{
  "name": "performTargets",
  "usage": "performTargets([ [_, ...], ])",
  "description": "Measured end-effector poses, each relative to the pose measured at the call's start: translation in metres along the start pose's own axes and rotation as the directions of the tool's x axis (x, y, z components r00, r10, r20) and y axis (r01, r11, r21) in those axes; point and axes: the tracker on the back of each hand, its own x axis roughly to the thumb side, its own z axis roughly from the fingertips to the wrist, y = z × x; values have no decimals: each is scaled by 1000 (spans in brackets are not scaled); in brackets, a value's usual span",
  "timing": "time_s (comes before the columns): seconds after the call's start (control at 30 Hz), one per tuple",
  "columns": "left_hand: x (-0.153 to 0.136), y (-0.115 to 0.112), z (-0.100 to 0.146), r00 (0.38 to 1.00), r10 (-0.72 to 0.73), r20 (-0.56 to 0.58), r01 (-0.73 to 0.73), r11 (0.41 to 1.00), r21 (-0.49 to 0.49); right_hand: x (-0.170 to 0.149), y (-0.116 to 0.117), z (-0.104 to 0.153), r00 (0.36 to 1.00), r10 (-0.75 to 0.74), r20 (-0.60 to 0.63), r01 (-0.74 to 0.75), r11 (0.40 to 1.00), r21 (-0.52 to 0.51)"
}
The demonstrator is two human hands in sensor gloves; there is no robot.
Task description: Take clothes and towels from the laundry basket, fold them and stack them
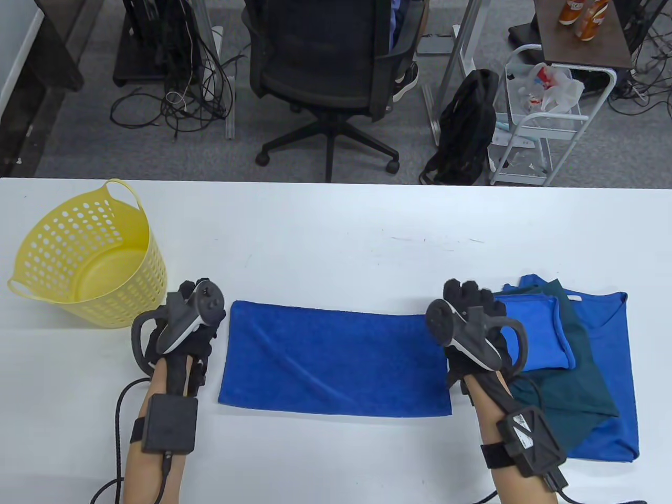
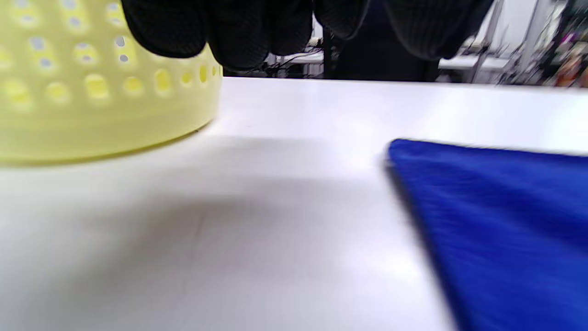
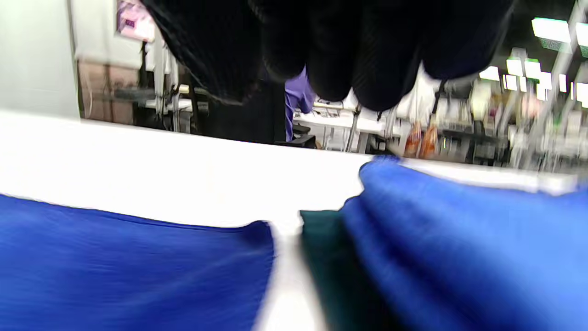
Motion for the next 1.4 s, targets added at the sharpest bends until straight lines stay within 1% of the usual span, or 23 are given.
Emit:
performTargets([
  [0.03,-3,0,14,999,40,22,-40,999,29,-2,5,5,997,-72,-34,75,991,107],
  [0.07,-5,0,27,997,62,41,-64,997,49,-2,11,6,993,-95,-72,109,969,224],
  [0.13,-6,-3,47,996,63,69,-67,996,61,2,29,5,989,-73,-127,118,914,388],
  [0.23,-4,-8,65,993,39,107,-48,996,79,11,56,-1,975,99,-197,7,880,476],
  [0.27,-3,-10,70,992,26,123,-38,994,99,14,66,-3,963,123,-240,10,873,487],
  [0.3,-3,-11,71,991,8,131,-23,994,111,16,72,-5,956,118,-270,29,874,486],
  [0.33,-3,-11,73,991,-18,135,1,993,121,20,71,-5,942,141,-305,12,894,448],
  [0.37,-4,-11,73,991,-28,129,11,992,129,22,74,-8,937,113,-330,43,901,431],
  [0.43,-6,-15,74,991,-3,135,-19,987,160,19,76,-8,877,75,-475,139,906,399],
  [0.47,-7,-17,74,990,9,140,-32,986,166,21,76,-7,855,49,-516,170,915,367],
  [0.57,-10,-18,74,991,-11,136,-14,984,177,24,79,-7,845,58,-532,148,930,336],
  [0.7,-17,-19,73,992,19,126,-44,978,203,21,85,-6,822,3,-569,208,929,305],
  [0.77,-18,-20,72,993,16,119,-39,981,192,23,85,-4,833,-1,-553,191,939,285],
  [0.87,-18,-21,72,993,12,117,-35,980,194,25,84,-3,866,8,-500,190,920,344],
  [0.97,-19,-20,72,992,24,123,-47,981,190,20,77,-2,890,-144,-434,318,877,361],
  [1.03,-19,-20,72,991,27,128,-50,981,188,12,67,-2,897,-246,-367,369,874,316],
  [1.07,-19,-20,72,991,28,128,-52,981,187,8,65,-1,885,-297,-358,414,854,315],
  [1.1,-20,-20,72,991,31,128,-55,981,185,-1,65,-1,832,-458,-311,547,768,332],
  [1.13,-20,-20,71,991,34,129,-57,982,181,-8,66,1,764,-565,-310,644,690,330],
  [1.2,-21,-20,71,991,39,129,-61,983,174,-17,68,3,683,-667,-298,729,598,335],
  [1.23,-21,-21,70,991,42,129,-63,984,168,-26,72,6,631,-719,-292,764,510,394],
  [1.33,-21,-21,69,992,36,123,-55,986,159,-37,78,9,593,-767,-246,744,404,532],
  [1.4,-21,-22,68,992,38,122,-57,987,151,-40,80,10,592,-771,-236,724,379,576],
])
